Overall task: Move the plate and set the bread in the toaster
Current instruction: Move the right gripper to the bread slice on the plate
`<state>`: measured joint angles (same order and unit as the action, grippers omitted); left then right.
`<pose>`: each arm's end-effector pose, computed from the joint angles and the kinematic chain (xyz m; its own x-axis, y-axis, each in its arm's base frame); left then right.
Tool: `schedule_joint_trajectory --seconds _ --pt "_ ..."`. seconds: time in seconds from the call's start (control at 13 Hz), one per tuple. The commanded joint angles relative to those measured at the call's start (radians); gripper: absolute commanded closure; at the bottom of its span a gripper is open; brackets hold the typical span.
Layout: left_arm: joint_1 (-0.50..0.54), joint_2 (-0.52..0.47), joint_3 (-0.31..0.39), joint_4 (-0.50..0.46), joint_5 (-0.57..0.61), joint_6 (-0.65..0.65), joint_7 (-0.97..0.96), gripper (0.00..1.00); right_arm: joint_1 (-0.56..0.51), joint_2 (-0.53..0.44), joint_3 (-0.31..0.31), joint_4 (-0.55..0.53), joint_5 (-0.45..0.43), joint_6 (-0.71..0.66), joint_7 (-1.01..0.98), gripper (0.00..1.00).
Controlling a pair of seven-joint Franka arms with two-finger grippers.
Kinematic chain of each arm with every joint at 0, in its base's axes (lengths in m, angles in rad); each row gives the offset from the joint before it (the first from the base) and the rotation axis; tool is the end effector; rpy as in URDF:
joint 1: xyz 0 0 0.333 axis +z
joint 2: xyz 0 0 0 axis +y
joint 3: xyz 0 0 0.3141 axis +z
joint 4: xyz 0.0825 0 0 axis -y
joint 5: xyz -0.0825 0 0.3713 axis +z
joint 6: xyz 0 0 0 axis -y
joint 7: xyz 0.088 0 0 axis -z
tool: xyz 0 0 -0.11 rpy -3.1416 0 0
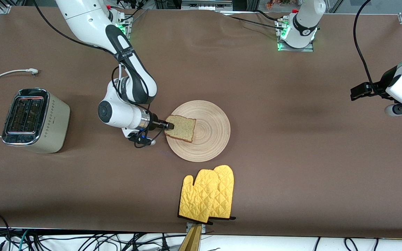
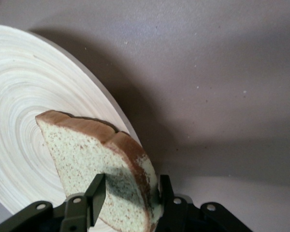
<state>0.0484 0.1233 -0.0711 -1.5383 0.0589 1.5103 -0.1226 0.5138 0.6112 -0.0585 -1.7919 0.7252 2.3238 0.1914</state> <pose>0.5682 -0.0038 0.5614 0.9844 0.1026 -0.1431 0.0936 -0.9933 -0.0679 0.5691 0.2965 0.2108 0.9476 -0.1913 -0.2559 -0.2806 -0.8815 -0.3798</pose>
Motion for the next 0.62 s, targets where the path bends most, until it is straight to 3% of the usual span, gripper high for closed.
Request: schedule_joint_trajectory --seconds 0.0,0.15,0.54 --pt "0.008 0.007 -0.003 0.018 -0.013 -0.018 0.032 0.0 0.002 -0.028 -0.003 -0.018 -0.027 -0.021 -0.007 0.51" --pt "0.013 0.007 -0.001 0.018 -0.016 -0.018 0.032 0.0 0.002 -0.028 -0.003 -0.018 -0.036 -0.024 -0.007 0.68" --pt "0.014 0.009 -0.001 0.018 -0.017 -0.018 0.032 0.0 0.002 -0.028 -0.004 -0.018 -0.067 -0.032 -0.007 1.0"
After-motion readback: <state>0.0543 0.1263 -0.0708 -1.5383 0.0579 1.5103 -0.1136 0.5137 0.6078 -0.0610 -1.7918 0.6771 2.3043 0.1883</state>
